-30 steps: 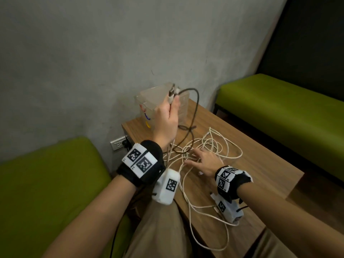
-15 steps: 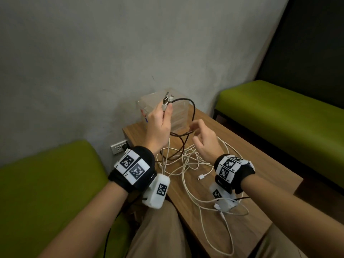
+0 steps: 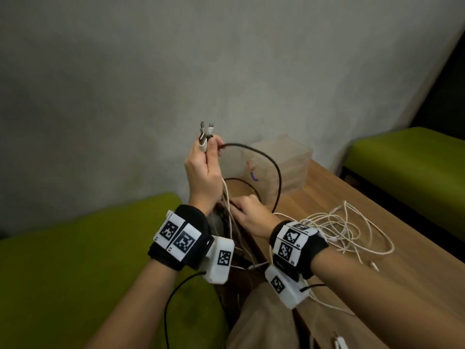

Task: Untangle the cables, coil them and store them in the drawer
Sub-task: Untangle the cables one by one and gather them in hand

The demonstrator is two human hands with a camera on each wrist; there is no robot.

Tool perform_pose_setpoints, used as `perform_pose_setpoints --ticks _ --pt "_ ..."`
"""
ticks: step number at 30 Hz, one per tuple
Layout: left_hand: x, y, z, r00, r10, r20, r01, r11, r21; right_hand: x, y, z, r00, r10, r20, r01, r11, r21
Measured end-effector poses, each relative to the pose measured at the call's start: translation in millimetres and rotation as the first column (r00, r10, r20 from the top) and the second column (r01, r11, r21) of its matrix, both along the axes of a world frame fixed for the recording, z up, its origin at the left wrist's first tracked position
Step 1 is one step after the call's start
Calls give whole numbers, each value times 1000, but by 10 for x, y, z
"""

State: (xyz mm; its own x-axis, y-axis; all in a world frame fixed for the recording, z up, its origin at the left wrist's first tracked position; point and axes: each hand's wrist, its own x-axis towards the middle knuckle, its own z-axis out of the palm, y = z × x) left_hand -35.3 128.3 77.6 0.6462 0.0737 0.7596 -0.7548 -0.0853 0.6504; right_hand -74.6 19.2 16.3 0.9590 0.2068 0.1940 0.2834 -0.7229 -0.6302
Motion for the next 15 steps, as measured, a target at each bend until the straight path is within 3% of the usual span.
perform_pose_setpoints --ticks 5,9,11,15 --pt "154 449 46 995 98 -8 -97 995 27 20 133 -310 947 23 -320 -30 999 -17" --pt "230 651 24 989 89 -119 -93 995 -26 45 90 -397 912 57 -406 -148 969 -197" --pt "228 648 17 989 28 -148 -36 998 -48 58 88 -336 928 98 -360 -171 969 -177" --pt "144 484 -35 975 -110 -193 110 994 -11 57 131 -20 992 98 -74 -101 994 -39"
